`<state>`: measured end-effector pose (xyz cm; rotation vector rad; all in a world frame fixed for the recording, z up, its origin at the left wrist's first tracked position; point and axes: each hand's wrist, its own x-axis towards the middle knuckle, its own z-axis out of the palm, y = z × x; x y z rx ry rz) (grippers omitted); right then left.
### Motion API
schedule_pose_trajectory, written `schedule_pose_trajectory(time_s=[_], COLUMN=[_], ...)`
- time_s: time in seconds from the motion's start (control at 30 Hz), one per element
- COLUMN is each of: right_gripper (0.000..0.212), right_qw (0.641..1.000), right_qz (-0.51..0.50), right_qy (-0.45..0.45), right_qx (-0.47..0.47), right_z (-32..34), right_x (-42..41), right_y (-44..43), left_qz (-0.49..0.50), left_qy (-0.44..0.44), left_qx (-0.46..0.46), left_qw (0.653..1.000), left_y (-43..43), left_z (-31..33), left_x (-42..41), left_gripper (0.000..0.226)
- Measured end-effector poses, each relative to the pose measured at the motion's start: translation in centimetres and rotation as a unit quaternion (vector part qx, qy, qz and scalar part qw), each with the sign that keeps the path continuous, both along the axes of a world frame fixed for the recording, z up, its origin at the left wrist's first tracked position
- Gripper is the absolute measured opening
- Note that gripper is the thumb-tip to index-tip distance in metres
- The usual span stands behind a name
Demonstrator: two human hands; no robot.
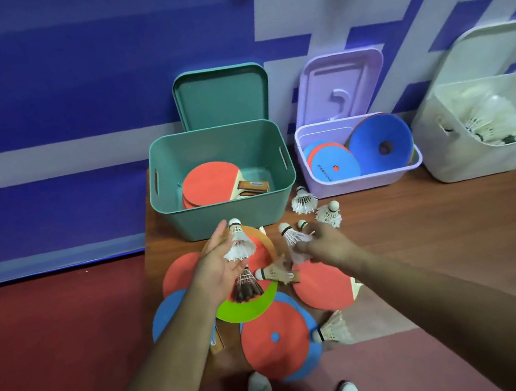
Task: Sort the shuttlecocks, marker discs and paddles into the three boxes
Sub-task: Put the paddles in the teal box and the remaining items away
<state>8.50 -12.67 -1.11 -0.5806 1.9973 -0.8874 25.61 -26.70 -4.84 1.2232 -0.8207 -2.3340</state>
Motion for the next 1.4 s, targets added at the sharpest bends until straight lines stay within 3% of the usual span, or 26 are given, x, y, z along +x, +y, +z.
schedule_pose_trajectory(time_s=[0.07, 0.2, 0.53, 0.63, 0.77, 0.87, 1.0, 1.1, 1.17, 1.27, 1.4], right_gripper=[0.021, 0.017, 0.025, 0.037, 0.063, 0.073, 0.069, 0.057, 0.049, 0.054, 0.056], right_qw=[0.998, 0.986, 0.941, 0.934, 0.921, 0.915, 0.912, 0.957, 0.973, 0.953, 0.930], right_qz=[-0.001, 0.102, 0.226, 0.245, 0.303, 0.328, 0.359, 0.244, 0.177, 0.235, 0.268], right_qy=[0.028, 0.048, 0.205, 0.213, 0.193, 0.193, 0.166, 0.085, 0.112, 0.186, 0.193], right_qx=[-0.057, -0.124, -0.145, -0.148, -0.150, -0.133, -0.112, -0.132, -0.096, 0.044, 0.160], right_z=[1.2, 3.3, 2.4, 2.4, 2.2, 2.3, 2.5, 1.6, -0.2, -3.5, -5.7], right_x=[-0.5, -0.5, -1.4, -1.4, -1.0, -1.1, -0.6, -0.4, -0.8, -0.6, 1.6], right_y=[0.2, 1.3, 4.6, 5.0, 5.7, 6.9, 8.7, 10.1, 11.1, 13.4, 14.8], left_qz=[0.040, 0.038, 0.072, 0.025, 0.022, -0.065, -0.176, -0.107, -0.044, -0.008, 0.029], left_qy=[0.022, 0.054, 0.084, 0.060, 0.104, 0.102, 0.044, 0.055, 0.025, -0.021, -0.027], left_qx=[0.048, 0.115, 0.118, 0.071, 0.015, -0.050, -0.152, -0.136, -0.132, -0.167, -0.177], left_qw=[0.998, 0.991, 0.987, 0.995, 0.994, 0.991, 0.972, 0.983, 0.990, 0.986, 0.983], left_y=[0.6, 2.6, 8.9, 10.7, 12.2, 13.3, 15.0, 16.5, 17.2, 18.1, 19.0], left_z=[0.4, 1.0, 1.6, 1.3, 0.9, 1.3, 0.5, 0.3, -0.3, -1.5, -2.7], left_x=[-1.0, -2.4, -3.1, -2.7, -1.9, -0.6, 0.3, 0.6, 1.2, 2.2, 3.5], left_gripper=[0.043, 0.018, 0.023, 0.019, 0.042, 0.041, 0.036, 0.056, 0.068, 0.059, 0.050])
